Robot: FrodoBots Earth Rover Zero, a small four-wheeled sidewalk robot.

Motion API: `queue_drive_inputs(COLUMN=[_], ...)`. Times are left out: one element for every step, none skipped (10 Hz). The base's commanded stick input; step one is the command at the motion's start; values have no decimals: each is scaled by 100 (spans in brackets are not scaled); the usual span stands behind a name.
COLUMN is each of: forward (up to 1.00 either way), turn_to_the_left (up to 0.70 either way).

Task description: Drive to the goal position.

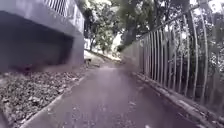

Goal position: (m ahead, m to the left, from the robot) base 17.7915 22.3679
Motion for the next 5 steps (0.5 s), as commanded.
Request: queue_drive_inputs(forward=[100,100,100,100,100], turn_to_the_left=[0,13,34,22,0])
